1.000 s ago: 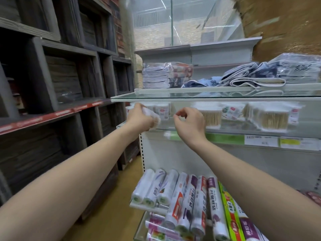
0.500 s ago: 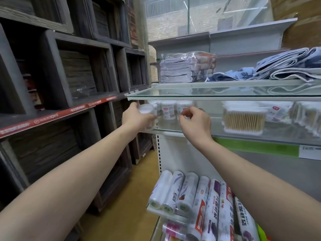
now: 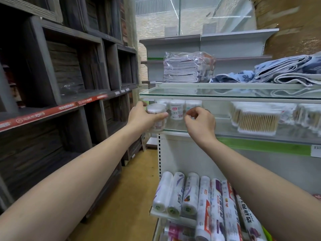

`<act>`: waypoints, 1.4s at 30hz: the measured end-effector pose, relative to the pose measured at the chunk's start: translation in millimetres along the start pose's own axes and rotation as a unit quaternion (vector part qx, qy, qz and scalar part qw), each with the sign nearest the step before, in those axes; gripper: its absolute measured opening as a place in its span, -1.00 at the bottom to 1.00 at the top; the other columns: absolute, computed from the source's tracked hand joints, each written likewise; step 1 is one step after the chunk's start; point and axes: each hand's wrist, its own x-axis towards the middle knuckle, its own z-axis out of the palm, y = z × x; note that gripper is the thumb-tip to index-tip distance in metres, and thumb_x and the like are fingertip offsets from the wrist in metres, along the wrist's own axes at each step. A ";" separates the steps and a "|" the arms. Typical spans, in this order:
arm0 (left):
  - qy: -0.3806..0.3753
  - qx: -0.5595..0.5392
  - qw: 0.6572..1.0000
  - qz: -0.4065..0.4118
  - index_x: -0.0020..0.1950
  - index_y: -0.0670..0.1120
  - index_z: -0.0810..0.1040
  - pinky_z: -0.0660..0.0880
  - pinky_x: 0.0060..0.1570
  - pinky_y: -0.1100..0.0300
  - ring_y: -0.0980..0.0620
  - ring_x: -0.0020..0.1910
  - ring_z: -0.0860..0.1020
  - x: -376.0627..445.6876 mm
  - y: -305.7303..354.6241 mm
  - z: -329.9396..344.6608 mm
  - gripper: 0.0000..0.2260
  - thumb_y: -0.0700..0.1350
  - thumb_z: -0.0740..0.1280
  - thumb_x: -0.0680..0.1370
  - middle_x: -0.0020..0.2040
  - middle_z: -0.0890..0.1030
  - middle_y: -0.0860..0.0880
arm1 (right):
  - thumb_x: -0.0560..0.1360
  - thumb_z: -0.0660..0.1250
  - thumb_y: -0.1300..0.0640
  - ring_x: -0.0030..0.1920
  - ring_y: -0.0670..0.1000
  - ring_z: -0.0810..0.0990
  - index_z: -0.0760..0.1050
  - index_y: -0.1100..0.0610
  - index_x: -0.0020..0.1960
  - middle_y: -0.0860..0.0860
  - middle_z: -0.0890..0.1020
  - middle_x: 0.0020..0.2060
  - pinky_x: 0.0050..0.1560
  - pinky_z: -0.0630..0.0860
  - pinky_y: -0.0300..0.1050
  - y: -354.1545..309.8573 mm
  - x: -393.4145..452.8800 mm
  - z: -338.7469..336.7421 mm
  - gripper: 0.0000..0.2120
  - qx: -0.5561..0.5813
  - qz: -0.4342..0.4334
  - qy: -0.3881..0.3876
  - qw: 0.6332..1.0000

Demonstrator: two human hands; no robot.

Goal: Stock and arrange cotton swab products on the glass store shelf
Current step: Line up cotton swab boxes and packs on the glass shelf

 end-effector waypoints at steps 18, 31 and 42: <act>-0.126 -0.095 0.987 0.021 0.46 -0.10 0.36 0.64 0.07 0.03 -0.05 0.12 0.64 -1.0 1.8 -4.0 -0.42 -0.32 0.48 0.50 0.20 0.61 -0.10 | 0.47 0.41 0.07 -0.01 -0.03 0.64 0.60 0.02 0.18 -0.06 0.67 -0.06 0.13 0.57 -0.06 -15.7 -6.1 13.9 -0.71 0.099 -0.005 -0.085 0.991; 0.010 -0.042 0.999 0.028 0.03 -0.02 0.66 0.67 -0.03 0.02 0.04 0.03 0.65 10.0 -1.7 7.8 -0.70 -0.36 0.29 0.48 -0.06 0.70 0.04 | 0.32 0.55 -0.22 0.16 0.05 0.55 0.40 -0.01 0.40 -0.01 0.55 0.09 0.25 0.52 0.05 4.1 18.8 5.4 -0.26 0.093 0.016 -0.129 0.987; 0.039 -0.012 0.999 0.000 0.30 -0.03 0.54 0.42 -0.19 0.36 0.02 0.13 0.53 23.2 -7.6 4.7 -0.63 -0.27 0.40 0.52 0.18 0.56 -0.01 | 0.35 0.42 0.22 0.04 0.04 0.60 0.34 0.12 0.42 0.07 0.59 0.07 -0.01 0.55 -0.13 -9.2 35.4 5.9 -0.34 0.117 0.045 -0.181 0.976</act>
